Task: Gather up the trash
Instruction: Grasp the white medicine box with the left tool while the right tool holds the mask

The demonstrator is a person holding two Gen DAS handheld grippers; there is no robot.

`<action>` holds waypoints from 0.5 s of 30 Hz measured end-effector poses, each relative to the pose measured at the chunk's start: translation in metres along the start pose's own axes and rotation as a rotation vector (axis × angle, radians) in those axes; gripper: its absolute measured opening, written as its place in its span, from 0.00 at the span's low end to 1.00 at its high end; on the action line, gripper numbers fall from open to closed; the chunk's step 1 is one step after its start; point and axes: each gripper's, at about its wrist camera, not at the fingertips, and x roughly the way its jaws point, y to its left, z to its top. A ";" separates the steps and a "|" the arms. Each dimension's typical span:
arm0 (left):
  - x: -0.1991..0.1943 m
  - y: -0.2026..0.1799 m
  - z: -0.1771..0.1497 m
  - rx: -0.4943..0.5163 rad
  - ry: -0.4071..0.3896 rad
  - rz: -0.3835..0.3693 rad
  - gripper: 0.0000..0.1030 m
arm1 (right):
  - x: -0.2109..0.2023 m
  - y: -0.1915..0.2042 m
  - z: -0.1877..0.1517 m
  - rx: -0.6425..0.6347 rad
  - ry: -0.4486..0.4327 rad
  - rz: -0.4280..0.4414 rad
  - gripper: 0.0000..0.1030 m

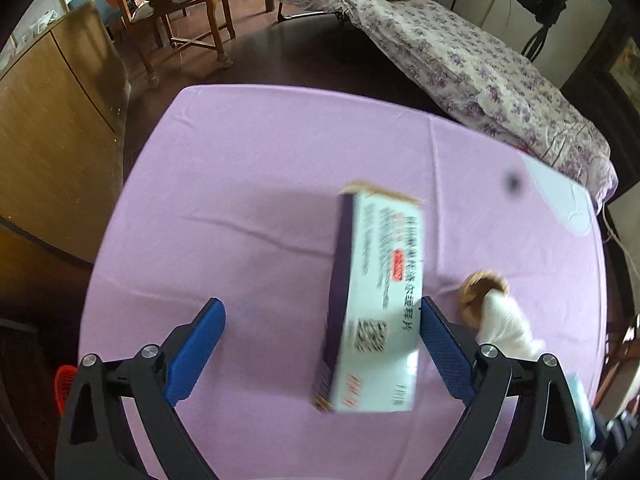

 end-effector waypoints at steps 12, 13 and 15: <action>-0.002 -0.005 0.001 0.063 -0.038 -0.013 0.76 | 0.015 0.010 -0.003 -0.023 0.046 -0.026 0.21; -0.003 -0.009 -0.001 0.089 -0.050 -0.010 0.72 | 0.017 0.010 -0.003 -0.025 0.050 -0.026 0.21; -0.005 -0.017 -0.004 0.133 -0.077 -0.020 0.51 | 0.020 0.011 -0.003 -0.029 0.051 -0.030 0.24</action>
